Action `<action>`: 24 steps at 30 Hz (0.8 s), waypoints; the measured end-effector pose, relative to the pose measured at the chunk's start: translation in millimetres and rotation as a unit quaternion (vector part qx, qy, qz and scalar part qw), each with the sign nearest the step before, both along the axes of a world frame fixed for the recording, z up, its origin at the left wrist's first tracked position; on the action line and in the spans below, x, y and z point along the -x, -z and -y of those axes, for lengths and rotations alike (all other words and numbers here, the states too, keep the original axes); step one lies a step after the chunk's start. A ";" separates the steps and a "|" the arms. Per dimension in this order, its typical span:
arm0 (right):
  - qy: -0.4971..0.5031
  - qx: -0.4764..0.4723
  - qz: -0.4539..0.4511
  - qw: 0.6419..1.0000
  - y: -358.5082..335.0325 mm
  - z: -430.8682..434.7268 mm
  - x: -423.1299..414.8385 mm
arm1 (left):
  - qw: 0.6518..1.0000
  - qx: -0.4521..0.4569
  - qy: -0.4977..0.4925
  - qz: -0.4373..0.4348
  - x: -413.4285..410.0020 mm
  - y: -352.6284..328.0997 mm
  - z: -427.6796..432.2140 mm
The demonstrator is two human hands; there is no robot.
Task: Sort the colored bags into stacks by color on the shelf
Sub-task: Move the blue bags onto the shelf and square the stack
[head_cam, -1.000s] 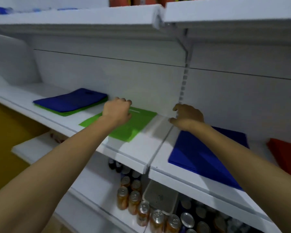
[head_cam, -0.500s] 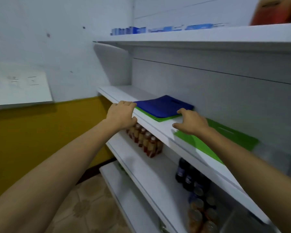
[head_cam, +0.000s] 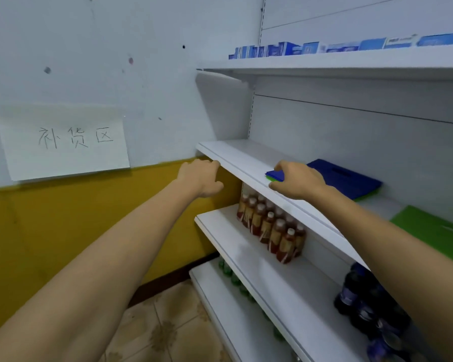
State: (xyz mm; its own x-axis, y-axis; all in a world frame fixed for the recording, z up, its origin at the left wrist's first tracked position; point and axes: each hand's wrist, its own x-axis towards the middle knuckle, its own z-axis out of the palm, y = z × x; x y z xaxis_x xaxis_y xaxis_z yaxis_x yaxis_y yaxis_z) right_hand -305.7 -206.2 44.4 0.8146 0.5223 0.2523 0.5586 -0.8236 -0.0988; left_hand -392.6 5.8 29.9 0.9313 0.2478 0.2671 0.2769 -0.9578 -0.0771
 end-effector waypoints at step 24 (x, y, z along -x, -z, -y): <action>0.223 -0.113 -0.097 0.963 55.4 115.5 -181.7 | 0.977 0.025 0.204 -0.063 -245.2 16.3 60.6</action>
State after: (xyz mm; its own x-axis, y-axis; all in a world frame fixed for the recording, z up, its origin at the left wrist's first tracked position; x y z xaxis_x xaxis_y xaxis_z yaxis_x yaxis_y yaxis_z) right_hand -123.9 -321.7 -11.0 0.9886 0.0594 0.1386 0.1074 -0.9226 -0.3705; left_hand -147.4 -54.8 13.5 0.9801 -0.1403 0.1408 -0.1366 -0.9900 -0.0355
